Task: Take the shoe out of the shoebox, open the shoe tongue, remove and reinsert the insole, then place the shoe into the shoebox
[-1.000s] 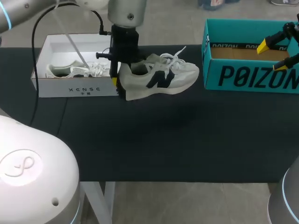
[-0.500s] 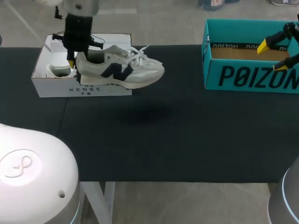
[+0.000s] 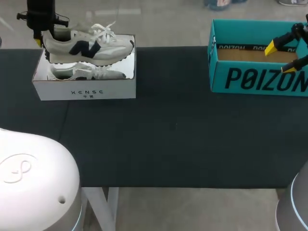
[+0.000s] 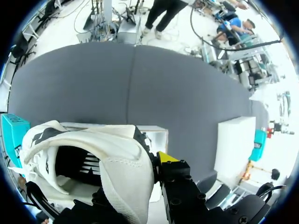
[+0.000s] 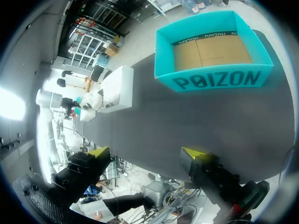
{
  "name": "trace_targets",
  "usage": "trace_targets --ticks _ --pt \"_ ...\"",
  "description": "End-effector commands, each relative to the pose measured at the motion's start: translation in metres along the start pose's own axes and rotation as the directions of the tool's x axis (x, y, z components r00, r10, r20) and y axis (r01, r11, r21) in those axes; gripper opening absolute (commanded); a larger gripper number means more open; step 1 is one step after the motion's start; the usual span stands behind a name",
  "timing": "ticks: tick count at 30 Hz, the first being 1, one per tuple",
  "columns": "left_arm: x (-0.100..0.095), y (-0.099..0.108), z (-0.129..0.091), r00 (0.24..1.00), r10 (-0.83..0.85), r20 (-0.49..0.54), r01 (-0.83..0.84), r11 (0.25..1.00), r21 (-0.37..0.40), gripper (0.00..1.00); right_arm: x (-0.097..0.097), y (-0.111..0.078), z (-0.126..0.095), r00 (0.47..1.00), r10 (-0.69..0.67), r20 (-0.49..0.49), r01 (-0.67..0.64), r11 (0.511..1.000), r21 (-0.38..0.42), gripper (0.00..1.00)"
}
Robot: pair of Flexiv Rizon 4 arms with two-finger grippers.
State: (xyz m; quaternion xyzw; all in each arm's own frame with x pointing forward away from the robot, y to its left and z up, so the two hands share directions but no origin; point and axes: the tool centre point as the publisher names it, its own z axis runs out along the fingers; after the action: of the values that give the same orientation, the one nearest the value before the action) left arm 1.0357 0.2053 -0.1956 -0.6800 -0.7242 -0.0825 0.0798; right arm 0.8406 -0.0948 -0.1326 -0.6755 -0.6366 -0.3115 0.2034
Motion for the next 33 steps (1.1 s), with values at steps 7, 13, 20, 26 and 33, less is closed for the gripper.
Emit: trace_targets --ticks 7,13,20,26,33 --pt "0.02 0.08 0.004 1.0 -0.004 0.005 0.004 1.0 0.017 0.0 0.0 -0.001 0.0 1.0 0.002 0.002 -0.002 1.0 -0.001 1.0" --pt "0.026 0.106 0.012 1.0 0.002 -0.018 -0.003 1.0 -0.017 0.0 0.0 -0.001 0.0 1.0 0.002 0.002 -0.002 1.0 -0.001 1.0" --pt "0.029 0.127 0.034 1.0 -0.015 0.0 0.015 0.998 -0.063 0.0 0.0 -0.001 0.0 1.0 0.002 0.002 -0.002 1.0 -0.001 1.0" --pt "0.025 0.145 0.066 1.0 0.003 0.023 -0.001 0.998 -0.062 0.0 0.0 -0.001 0.0 1.0 0.002 0.002 -0.002 1.0 -0.001 1.0" --pt "0.014 0.162 0.111 0.999 0.012 0.044 -0.01 0.999 -0.046 0.0 0.0 -0.001 0.0 1.0 0.002 0.002 -0.002 1.0 -0.001 1.0"
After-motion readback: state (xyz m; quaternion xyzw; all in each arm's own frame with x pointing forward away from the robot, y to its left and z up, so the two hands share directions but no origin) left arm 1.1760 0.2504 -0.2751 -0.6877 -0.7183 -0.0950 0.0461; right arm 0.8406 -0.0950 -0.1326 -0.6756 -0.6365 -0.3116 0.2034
